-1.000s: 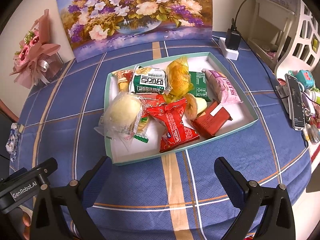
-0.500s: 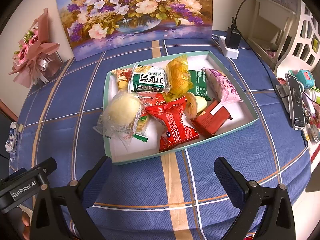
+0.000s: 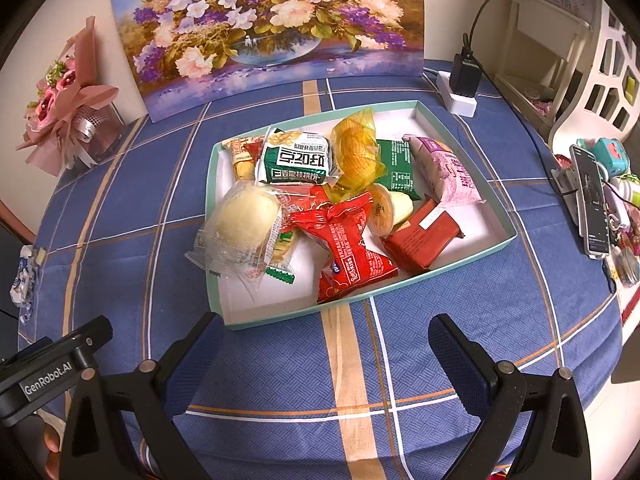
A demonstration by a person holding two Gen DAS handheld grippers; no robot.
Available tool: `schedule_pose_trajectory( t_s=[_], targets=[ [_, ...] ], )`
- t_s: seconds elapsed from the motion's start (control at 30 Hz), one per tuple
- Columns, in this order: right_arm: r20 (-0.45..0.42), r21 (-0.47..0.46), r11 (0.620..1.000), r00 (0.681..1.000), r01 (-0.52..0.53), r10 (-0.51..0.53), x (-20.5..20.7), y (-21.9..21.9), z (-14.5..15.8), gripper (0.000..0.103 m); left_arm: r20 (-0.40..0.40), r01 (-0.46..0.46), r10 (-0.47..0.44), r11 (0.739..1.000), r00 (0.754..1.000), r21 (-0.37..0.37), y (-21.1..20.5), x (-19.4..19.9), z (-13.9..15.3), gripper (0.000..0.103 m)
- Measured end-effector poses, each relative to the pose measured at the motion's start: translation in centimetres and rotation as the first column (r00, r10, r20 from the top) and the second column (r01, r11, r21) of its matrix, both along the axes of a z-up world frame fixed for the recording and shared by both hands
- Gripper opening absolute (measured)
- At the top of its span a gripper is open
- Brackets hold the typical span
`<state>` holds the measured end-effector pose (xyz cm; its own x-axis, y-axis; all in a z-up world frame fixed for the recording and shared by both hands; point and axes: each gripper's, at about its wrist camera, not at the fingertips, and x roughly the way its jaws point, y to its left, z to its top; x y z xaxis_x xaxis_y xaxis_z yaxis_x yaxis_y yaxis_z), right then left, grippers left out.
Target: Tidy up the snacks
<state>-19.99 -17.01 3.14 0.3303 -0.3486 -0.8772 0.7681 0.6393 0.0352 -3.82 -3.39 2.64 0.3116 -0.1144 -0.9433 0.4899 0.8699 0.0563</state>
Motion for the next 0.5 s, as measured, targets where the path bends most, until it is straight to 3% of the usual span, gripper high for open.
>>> schedule_pose_trajectory(
  t_s=[0.5],
  targets=[
    [0.000,0.000,1.000,1.000,0.000,0.000,0.00,-0.01,-0.02,0.103,0.019,0.004,-0.004,1.000,1.000,-0.017,-0.25,-0.45,0.47,0.102]
  ],
)
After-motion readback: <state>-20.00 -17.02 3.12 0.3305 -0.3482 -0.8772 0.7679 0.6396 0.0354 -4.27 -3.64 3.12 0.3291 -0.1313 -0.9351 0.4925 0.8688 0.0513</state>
